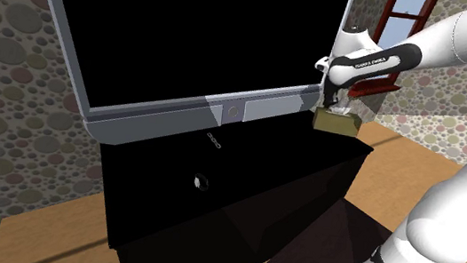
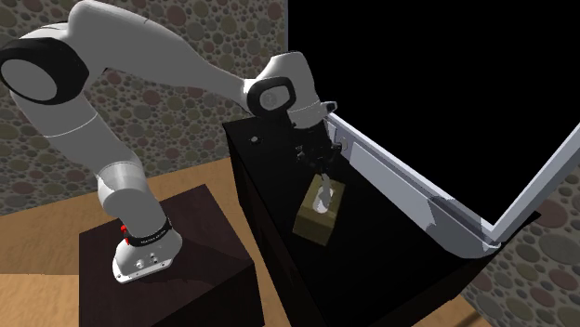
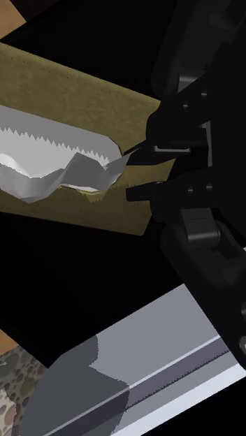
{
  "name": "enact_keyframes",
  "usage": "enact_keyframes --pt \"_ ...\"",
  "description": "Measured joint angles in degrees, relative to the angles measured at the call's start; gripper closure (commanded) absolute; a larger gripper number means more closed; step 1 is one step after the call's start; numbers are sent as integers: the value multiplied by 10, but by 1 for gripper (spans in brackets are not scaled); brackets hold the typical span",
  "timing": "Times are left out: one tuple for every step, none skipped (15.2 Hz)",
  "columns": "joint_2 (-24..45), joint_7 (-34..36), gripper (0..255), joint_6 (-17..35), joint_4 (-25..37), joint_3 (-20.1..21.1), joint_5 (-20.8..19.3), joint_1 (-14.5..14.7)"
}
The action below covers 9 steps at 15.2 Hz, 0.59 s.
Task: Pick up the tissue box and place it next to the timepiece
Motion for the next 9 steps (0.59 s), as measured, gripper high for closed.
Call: enact_keyframes --pt "-4 -2 255 -9 5 1 1 1" --pt "-6 -4 255 -16 11 2 2 1" --pt "-7 -7 255 -23 17 2 5 2" --pt "-10 -9 255 -31 22 3 5 2" --pt "-12 -11 255 -38 27 4 7 3" --pt "-14 -13 255 -44 32 4 8 3" --pt "-15 -16 255 -51 39 4 10 4" --pt "-15 -19 255 -59 46 5 12 4" --pt "-18 -20 255 -67 51 6 12 5"
